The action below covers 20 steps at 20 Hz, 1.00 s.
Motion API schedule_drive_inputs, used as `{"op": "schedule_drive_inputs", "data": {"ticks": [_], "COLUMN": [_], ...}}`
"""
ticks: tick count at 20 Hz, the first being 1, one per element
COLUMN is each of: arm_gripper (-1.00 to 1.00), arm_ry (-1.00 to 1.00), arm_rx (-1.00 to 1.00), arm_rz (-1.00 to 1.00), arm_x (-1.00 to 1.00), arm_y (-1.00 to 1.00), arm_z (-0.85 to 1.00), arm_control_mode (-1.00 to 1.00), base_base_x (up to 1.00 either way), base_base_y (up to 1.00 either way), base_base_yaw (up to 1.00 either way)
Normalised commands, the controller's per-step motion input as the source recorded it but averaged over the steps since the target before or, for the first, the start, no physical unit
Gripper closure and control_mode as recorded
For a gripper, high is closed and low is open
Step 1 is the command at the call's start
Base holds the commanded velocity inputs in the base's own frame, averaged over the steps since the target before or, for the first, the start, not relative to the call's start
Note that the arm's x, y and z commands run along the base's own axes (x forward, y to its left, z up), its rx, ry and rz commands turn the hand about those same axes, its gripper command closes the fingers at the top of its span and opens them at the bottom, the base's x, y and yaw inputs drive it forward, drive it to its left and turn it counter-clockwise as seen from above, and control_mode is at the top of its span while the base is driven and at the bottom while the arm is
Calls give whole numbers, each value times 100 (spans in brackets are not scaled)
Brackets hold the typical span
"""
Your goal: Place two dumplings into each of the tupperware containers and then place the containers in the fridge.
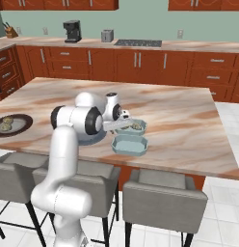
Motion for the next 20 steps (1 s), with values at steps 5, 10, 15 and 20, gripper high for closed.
{"op": "schedule_drive_inputs", "data": {"ticks": [5,10,15,20], "arm_gripper": [100,100,100,100], "arm_ry": [6,-4,-33,-53], "arm_rx": [2,14,8,0], "arm_rz": [13,34,26,21], "arm_x": [0,-14,-64,-56], "arm_y": [-61,-77,19,79], "arm_z": [-46,-39,51,100], "arm_control_mode": [-100,-100,-100,-100], "base_base_x": [0,0,0,0], "base_base_y": [0,0,0,0], "base_base_yaw": [0,0,0,0]}}
